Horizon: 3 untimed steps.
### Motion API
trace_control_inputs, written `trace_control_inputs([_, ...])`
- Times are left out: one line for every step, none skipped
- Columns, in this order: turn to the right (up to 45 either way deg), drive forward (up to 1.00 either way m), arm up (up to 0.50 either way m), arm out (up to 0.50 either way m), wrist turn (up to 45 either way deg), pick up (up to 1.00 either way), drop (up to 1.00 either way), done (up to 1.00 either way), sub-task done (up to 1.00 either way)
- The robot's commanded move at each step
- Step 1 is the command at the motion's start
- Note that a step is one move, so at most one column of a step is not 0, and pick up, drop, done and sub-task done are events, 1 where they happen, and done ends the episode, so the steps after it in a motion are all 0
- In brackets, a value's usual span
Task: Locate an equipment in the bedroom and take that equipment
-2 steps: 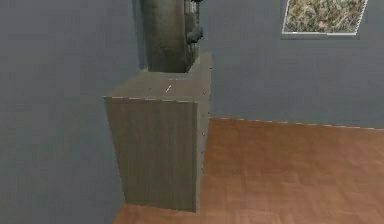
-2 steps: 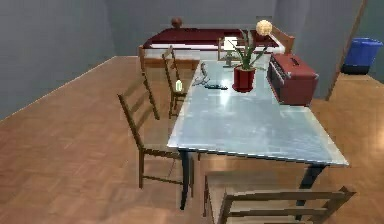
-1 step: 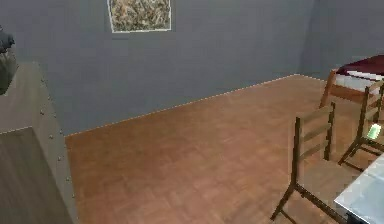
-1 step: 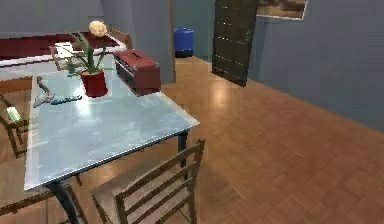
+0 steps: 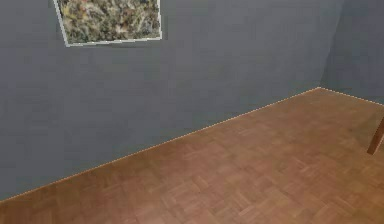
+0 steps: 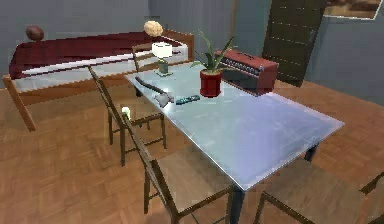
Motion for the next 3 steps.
trace_control_inputs([0.0, 0.25, 0.00, 0.00, 0.0, 0.00, 0.00, 0.00, 0.00])
trace_control_inputs([36.0, 0.00, 0.00, 0.00, 0.0, 0.00, 0.00, 0.00, 0.00])
trace_control_inputs([0.0, 1.00, 0.00, 0.00, 0.0, 0.00, 0.00, 0.00, 0.00])
